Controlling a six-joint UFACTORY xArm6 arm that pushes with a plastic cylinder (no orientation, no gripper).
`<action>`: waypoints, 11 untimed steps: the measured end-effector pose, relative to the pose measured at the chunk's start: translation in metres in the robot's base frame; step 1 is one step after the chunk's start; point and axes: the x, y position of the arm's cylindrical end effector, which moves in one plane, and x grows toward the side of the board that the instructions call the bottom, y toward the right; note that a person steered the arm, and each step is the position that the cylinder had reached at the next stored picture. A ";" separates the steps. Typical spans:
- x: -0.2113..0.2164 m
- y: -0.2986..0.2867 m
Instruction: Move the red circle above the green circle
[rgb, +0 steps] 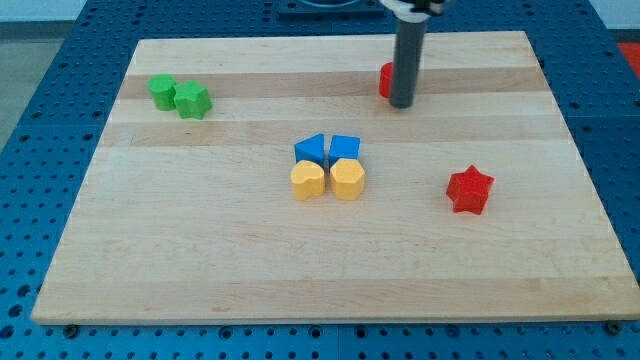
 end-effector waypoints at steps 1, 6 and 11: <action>-0.009 0.026; -0.070 -0.152; -0.103 -0.268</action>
